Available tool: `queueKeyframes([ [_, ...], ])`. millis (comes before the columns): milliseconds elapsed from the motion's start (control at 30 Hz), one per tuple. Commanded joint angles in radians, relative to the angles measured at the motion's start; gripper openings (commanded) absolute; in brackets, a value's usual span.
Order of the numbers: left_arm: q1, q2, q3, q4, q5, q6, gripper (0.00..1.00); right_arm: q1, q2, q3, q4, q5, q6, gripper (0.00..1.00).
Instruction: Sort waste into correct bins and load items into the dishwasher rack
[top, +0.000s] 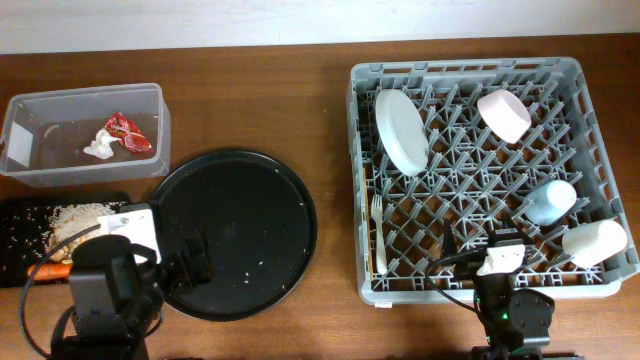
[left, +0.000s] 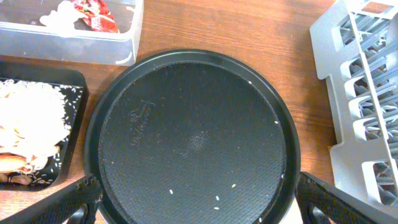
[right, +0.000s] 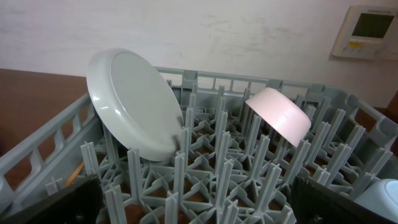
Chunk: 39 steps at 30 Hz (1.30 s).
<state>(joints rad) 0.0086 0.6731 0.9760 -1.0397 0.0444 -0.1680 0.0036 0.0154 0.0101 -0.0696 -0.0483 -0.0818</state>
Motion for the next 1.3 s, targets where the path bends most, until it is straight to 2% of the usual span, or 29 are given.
queueKeyframes([
  [0, 0.003, -0.003, -0.005, 0.002, -0.007, 0.013, 0.99, 0.002, -0.01, -0.005, -0.006, 0.016, 0.004, 0.99],
  [200, 0.003, -0.005, -0.005, 0.003, -0.009, 0.013, 0.99, 0.002, -0.01, -0.005, -0.006, 0.016, 0.004, 0.99],
  [300, 0.007, -0.069, -0.029, 0.014, -0.087, 0.013, 0.99, 0.002, -0.01, -0.005, -0.006, 0.016, 0.004, 0.99],
  [333, 0.007, -0.114, -0.063, 0.057, -0.092, 0.013, 0.99, 0.002, -0.01, -0.005, -0.006, 0.016, 0.004, 0.99],
  [500, 0.007, -0.423, -0.427, 0.46, -0.084, 0.013, 0.99, 0.002, -0.01, -0.005, -0.006, 0.016, 0.004, 0.99],
  [667, 0.007, -0.587, -0.661, 0.678, -0.065, 0.02, 0.99, 0.002, -0.01, -0.005, -0.006, 0.016, 0.004, 0.99],
  [833, 0.007, -0.668, -0.88, 1.046, 0.002, 0.206, 0.99, 0.002, -0.01, -0.005, -0.006, 0.016, 0.004, 0.99],
  [900, 0.007, -0.668, -0.949, 1.133, 0.02, 0.271, 0.99, 0.002, -0.01, -0.005, -0.006, 0.016, 0.004, 0.99],
  [1000, 0.007, -0.668, -0.967, 0.955, 0.012, 0.27, 0.99, 0.002, -0.01, -0.005, -0.006, 0.016, 0.004, 0.99],
  [1267, 0.007, -0.668, -0.967, 0.961, 0.016, 0.275, 0.99, 0.002, -0.01, -0.005, -0.006, 0.016, 0.004, 0.99],
])
